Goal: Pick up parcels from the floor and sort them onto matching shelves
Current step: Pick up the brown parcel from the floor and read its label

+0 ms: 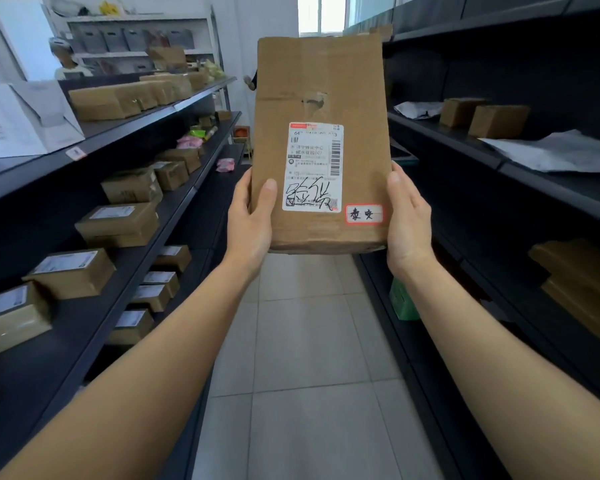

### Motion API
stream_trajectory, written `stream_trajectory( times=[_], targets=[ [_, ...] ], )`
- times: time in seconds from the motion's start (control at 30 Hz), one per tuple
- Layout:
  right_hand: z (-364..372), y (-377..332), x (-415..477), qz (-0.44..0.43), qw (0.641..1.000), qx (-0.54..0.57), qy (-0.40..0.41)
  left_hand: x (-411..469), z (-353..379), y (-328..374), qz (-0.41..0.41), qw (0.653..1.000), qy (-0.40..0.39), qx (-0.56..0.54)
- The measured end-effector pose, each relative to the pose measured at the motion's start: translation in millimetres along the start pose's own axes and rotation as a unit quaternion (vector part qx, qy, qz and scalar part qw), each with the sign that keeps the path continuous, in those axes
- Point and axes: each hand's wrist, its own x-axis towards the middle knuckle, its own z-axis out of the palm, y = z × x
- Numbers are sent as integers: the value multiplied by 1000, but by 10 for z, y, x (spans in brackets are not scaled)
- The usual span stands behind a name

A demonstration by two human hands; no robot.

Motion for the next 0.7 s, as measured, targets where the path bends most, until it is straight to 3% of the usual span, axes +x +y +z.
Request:
stream_trajectory(
  times=[0.47, 0.7],
  targets=[
    [989, 584, 1549, -24, 997, 9, 79, 2039, 73, -753, 27, 997, -65, -24],
    [1087, 841, 2178, -30, 991, 4, 131, 2737, 418, -1061, 19, 994, -97, -40]
  ],
)
